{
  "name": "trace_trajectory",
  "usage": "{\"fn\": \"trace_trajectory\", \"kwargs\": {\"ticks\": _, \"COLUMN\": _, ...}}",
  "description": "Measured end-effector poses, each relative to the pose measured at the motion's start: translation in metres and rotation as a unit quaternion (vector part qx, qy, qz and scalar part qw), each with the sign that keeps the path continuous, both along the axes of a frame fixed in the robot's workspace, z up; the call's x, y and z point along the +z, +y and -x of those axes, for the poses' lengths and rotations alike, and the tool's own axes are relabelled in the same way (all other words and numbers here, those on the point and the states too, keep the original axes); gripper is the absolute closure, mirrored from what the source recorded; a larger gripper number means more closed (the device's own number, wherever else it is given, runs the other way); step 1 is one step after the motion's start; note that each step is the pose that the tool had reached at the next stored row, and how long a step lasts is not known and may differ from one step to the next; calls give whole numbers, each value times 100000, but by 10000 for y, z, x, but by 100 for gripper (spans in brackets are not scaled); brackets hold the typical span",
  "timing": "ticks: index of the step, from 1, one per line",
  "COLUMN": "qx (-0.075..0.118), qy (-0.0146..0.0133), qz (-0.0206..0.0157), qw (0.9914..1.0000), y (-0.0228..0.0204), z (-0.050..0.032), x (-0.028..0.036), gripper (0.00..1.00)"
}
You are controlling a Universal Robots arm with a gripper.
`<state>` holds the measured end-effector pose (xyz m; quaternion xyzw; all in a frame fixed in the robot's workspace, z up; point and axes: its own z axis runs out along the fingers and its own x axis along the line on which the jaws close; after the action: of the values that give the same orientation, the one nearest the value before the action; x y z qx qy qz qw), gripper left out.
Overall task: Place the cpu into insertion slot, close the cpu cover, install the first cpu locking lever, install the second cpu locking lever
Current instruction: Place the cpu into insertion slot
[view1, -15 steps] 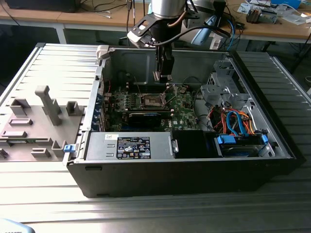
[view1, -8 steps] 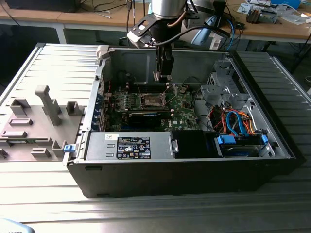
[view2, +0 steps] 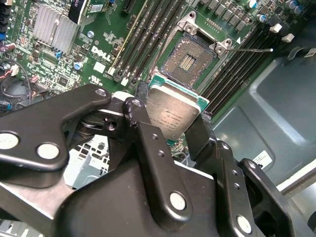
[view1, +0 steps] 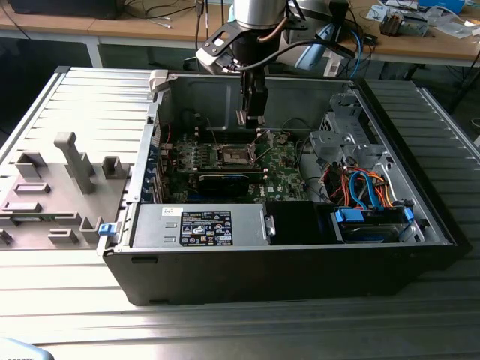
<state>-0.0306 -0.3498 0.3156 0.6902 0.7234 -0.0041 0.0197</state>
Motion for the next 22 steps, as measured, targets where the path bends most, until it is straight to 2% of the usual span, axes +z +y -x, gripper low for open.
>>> {"fn": "trace_trajectory", "kwargs": {"ticks": 22, "qx": -1342, "qy": -2, "qz": -3, "qw": 99991, "y": 0, "z": 0, "x": -12, "gripper": 45}}
